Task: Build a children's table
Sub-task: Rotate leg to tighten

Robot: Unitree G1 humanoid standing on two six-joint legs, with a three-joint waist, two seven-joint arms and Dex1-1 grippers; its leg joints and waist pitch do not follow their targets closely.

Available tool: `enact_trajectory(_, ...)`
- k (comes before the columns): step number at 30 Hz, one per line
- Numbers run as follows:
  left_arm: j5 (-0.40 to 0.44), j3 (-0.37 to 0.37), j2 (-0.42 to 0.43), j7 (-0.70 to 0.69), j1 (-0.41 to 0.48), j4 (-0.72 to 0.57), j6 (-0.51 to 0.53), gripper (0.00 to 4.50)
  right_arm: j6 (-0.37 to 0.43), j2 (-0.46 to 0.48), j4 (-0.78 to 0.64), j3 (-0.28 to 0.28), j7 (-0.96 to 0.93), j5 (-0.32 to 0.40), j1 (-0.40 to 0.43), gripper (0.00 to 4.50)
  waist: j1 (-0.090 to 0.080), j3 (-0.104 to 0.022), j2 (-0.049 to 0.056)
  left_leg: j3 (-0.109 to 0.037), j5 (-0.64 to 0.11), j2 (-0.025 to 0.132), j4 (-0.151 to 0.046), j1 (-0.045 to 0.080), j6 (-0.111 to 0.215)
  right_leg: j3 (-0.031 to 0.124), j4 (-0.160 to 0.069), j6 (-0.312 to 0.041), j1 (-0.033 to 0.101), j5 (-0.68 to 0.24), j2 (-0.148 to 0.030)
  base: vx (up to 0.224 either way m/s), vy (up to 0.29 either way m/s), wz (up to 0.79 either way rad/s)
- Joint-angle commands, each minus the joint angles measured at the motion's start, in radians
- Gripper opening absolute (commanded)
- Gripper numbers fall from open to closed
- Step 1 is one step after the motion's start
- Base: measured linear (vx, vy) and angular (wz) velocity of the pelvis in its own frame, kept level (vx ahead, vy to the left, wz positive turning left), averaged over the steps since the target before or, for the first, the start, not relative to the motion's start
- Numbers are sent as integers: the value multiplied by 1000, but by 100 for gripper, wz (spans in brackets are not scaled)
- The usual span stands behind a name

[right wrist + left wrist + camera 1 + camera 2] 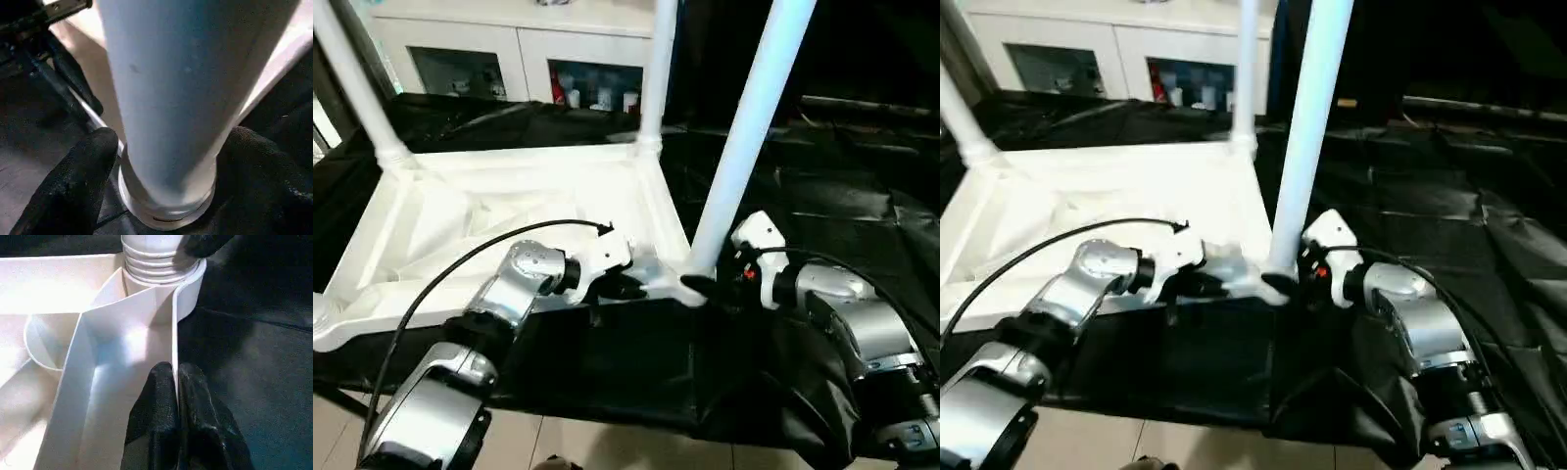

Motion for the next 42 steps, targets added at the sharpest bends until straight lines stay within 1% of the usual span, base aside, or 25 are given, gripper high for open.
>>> enact_trajectory(1,-47,-2,-8,-36,12,-39,-12,0,-10,-20,-15,28,29,-23,6,377,-2,-58,-15,-34,-189,71,-66,29,40,43,-71,-249,29,-128,-82,0,0,0)
enact_trajectory(5,-45,3,-3,-37,15,-45,-10,0,-17,-31,-16,45,42,-34,10,377,-2,-59,-17,-35,-180,70,-65,29,42,43,-71,-243,31,-128,-83,0,0,0)
enact_trajectory(9,-43,10,-2,-32,15,-50,-3,0,-13,-20,0,35,17,-37,4,377,-2,-59,-17,-34,-166,69,-64,27,48,43,-69,-246,31,-110,-82,0,0,0)
enact_trajectory(11,-42,11,-2,-29,15,-50,-2,0,-13,-14,5,31,10,-33,2,349,-2,-60,-16,-34,-171,69,-63,28,47,43,-69,-248,31,-117,-82,0,0,0)
enact_trajectory(13,-41,12,-2,-26,15,-50,-2,0,-14,-6,10,28,2,-32,2,333,-3,-60,-15,-34,-176,69,-64,29,44,43,-70,-249,30,-121,-81,0,0,0)
enact_trajectory(16,-40,10,0,-25,17,-52,0,0,-14,-2,5,33,3,-31,8,302,-3,-60,-16,-34,-170,69,-63,29,45,43,-68,-249,31,-106,-81,0,0,0)
enact_trajectory(17,-40,10,0,-25,18,-52,0,0,-14,-2,5,34,3,-31,9,302,-3,-60,-16,-34,-169,68,-63,29,46,43,-68,-249,31,-106,-81,0,0,0)
enact_trajectory(19,-39,9,1,-26,19,-53,2,0,-16,-2,5,36,2,-31,12,282,-3,-61,-16,-34,-166,69,-63,27,47,42,-68,-249,33,-104,-82,0,0,0)
enact_trajectory(23,-33,5,1,-23,21,-57,7,0,-23,12,28,26,-39,-39,17,275,-4,-61,-16,-34,-162,68,-62,28,48,42,-67,-251,31,-99,-81,0,0,0)
enact_trajectory(25,-23,2,-1,-9,18,-50,5,0,-28,32,52,6,-81,-36,15,272,-6,-60,-18,-33,-171,68,-62,28,45,43,-68,-251,30,-111,-82,0,0,0)
enact_trajectory(26,-18,6,-10,16,12,-39,25,0,-24,65,80,-28,-143,-27,13,272,-9,-59,-17,-34,-183,69,-64,29,36,44,-69,-250,29,-132,-82,0,0,0)
enact_trajectory(28,-17,10,-16,32,8,-32,34,0,-22,81,92,-44,-173,-22,13,272,-13,-58,-16,-37,-205,68,-67,31,21,43,-73,-245,28,-167,-82,0,0,0)
enact_trajectory(29,-14,20,-33,72,-5,-11,51,0,-28,122,119,-77,-255,-18,12,272,-17,-58,-16,-36,-207,67,-67,31,15,44,-72,-243,26,-165,-80,0,0,0)
enact_trajectory(30,-11,25,-43,99,-14,4,56,0,-37,149,137,-99,-313,-17,11,272,-18,-58,-14,-37,-210,67,-68,31,12,45,-73,-243,25,-168,-81,0,0,0)
enact_trajectory(31,-5,31,-59,140,-28,24,68,0,-51,185,161,-127,-393,-19,8,272,-19,-60,-15,-38,-206,67,-68,32,8,44,-72,-242,26,-164,-82,0,0,0)
enact_trajectory(32,4,41,-80,202,-49,54,86,0,-60,229,193,-164,-492,-15,3,272,-23,-59,-14,-36,-208,66,-68,33,-1,45,-72,-246,22,-151,-82,0,0,0)
enact_trajectory(33,4,41,-80,202,-49,54,86,0,-60,229,193,-164,-492,-15,3,272,-26,-59,-16,-37,-210,64,-69,33,-8,44,-73,-247,23,-155,-81,0,0,0)
enact_trajectory(34,7,44,-89,225,-56,64,86,0,-63,243,205,-171,-520,-16,1,272,-27,-61,-15,-37,-202,64,-68,33,-6,44,-73,-246,27,-141,-81,0,0,0)
enact_trajectory(35,16,48,-109,279,-72,91,86,0,-77,273,236,-179,-587,-25,-5,272,-28,-61,-15,-37,-197,64,-67,31,-2,44,-72,-246,29,-128,-81,0,0,0)
enact_trajectory(36,20,51,-126,321,-83,109,91,0,-91,297,260,-185,-629,-32,-11,272,-29,-60,-13,-36,-190,63,-66,30,6,45,-73,-247,28,-110,-81,0,0,0)
enact_trajectory(37,21,53,-133,339,-88,117,94,0,-100,306,270,-186,-646,-35,-14,272,-31,-62,-14,-35,-187,62,-66,30,7,45,-72,-247,27,-105,-80,0,0,0)
enact_trajectory(38,27,56,-153,384,-99,136,98,0,-134,333,297,-183,-697,-53,-22,272,-29,-62,-13,-36,-182,61,-66,30,11,45,-72,-247,29,-103,-81,0,0,0)
enact_trajectory(39,31,56,-161,402,-102,142,96,0,-150,345,308,-180,-714,-59,-26,272,-30,-61,-11,-36,-185,62,-67,31,6,44,-73,-247,28,-106,-81,0,0,0)
enact_trajectory(40,32,57,-170,416,-105,148,95,0,-163,358,318,-180,-724,-58,-30,272,-30,-61,-12,-37,-187,63,-67,31,8,44,-74,-245,30,-105,-81,0,0,0)
enact_trajectory(42,34,58,-181,425,-111,158,88,0,-193,382,333,-182,-735,-62,-37,272,-29,-62,-13,-36,-186,62,-66,30,15,45,-73,-241,32,-96,-81,0,0,0)
